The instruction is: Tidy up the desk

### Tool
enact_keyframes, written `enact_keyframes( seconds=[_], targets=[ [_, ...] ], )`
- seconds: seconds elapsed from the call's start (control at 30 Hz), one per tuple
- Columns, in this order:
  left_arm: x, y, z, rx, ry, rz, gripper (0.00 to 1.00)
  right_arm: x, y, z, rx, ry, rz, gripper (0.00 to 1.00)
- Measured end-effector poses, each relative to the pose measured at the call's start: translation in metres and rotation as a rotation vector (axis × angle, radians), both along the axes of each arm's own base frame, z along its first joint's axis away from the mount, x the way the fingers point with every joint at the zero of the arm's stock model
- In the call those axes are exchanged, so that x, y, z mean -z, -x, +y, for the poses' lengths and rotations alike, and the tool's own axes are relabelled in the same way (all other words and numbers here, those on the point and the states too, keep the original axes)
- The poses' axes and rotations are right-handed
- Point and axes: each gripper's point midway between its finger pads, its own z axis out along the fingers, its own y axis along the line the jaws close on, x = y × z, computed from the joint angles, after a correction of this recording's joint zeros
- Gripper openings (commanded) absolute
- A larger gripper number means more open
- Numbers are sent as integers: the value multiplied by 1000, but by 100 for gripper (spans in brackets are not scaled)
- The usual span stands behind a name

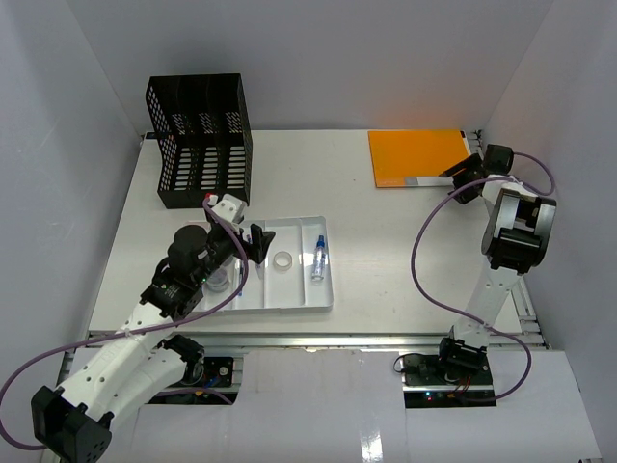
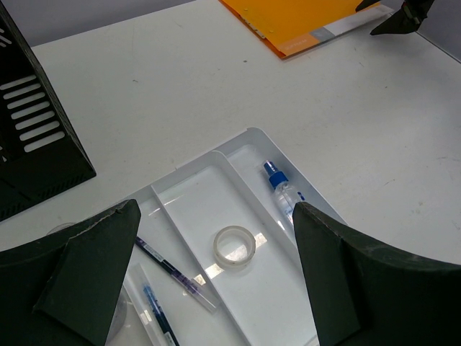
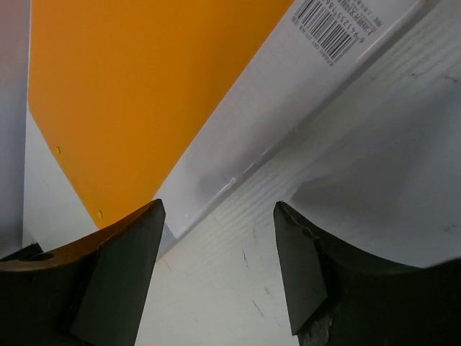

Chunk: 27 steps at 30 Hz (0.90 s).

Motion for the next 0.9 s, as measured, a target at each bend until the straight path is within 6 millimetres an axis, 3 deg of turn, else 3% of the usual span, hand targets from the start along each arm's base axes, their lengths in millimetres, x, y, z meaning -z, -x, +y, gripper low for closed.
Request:
enact_keyframes(
  seconds=[0.17,0.4,0.67,0.9],
  targets=[
    [2,-1,0,0,-8,4,98,9,-9,4,40,-25,7,61],
    [5,-2,-1,1,-17,8,98,16,-22,1,80,-37,7,30],
    [4,-2,-1,3,-20,1,98,21,-23,4,98,-79,20,15],
    [7,0,-8,48,-20,9,98,22,-19,4,97,-108,-17,9]
  ],
)
